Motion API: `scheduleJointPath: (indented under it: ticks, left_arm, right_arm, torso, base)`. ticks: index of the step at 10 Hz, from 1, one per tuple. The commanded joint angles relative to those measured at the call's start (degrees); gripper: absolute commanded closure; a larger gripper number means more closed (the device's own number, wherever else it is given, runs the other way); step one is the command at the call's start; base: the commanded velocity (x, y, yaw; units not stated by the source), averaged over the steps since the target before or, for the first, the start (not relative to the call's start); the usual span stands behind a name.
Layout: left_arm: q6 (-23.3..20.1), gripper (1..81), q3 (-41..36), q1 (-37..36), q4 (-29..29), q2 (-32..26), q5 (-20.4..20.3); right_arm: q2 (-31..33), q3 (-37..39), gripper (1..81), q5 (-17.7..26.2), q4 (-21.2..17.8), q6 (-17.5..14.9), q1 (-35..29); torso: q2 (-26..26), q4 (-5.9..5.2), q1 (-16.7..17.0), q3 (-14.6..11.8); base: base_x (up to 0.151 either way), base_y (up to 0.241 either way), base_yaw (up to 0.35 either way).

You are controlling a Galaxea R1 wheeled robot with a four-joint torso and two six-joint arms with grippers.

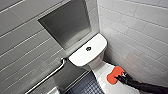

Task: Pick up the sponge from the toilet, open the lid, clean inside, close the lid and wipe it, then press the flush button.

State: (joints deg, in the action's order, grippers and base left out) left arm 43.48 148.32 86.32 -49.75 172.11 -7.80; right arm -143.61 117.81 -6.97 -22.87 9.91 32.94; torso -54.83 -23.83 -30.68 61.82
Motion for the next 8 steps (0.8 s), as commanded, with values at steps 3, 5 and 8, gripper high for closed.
scheduleJointPath:
  ticks: [3, 5, 8]
  left_arm:
    - [-0.33, 1.0, 0.57, 2.41, -2.37, -0.53, 3.67]
    - [-0.33, 1.0, 0.65, 2.41, -2.63, -0.09, 3.58]
    - [-0.33, 1.0, 0.65, 2.41, -2.72, -0.09, 3.67]
  right_arm:
    - [1.0, 1.37, 81.1, 1.7, -1.12, 2.13, -4.42]
    - [5.57, -3.81, 81.1, -0.57, -0.95, 2.13, 0.15]
    - [9.8, -8.84, 81.1, -6.03, -1.21, 2.13, 5.08]
  torso:
    - [0.0, 0.0, 0.0, 0.41]
    - [0.0, 0.0, 0.0, 0.39]
    - [0.0, -0.02, 0.0, 0.39]
  base:
    - [0.0, 0.0, 0.0]
    - [0.0, 0.0, 0.0]
    - [0.0, 0.0, 0.0]
